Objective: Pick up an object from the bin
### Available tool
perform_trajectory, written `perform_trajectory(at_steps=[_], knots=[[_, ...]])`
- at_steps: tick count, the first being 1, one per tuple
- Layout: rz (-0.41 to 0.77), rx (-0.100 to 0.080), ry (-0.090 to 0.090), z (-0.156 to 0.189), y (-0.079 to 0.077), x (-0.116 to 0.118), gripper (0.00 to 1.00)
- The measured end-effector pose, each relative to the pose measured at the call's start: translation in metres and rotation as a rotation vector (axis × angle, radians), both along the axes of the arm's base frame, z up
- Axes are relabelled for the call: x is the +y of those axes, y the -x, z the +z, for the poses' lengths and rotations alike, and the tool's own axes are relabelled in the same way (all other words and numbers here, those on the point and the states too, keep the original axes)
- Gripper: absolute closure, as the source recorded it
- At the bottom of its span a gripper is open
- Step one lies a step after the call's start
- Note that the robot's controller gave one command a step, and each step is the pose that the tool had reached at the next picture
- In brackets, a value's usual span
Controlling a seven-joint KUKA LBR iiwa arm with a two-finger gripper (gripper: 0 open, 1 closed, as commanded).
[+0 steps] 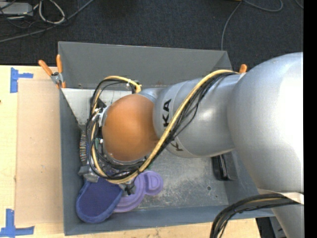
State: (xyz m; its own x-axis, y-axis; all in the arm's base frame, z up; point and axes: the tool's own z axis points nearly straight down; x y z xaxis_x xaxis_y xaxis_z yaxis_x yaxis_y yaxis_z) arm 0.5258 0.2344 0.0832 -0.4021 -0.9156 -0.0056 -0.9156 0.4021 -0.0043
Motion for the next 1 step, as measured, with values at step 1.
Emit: perform_trajectory(at_steps=[1], knots=[[-0.052,-0.008,-0.002,-0.0075,0.0431,0.0044,1.00]])
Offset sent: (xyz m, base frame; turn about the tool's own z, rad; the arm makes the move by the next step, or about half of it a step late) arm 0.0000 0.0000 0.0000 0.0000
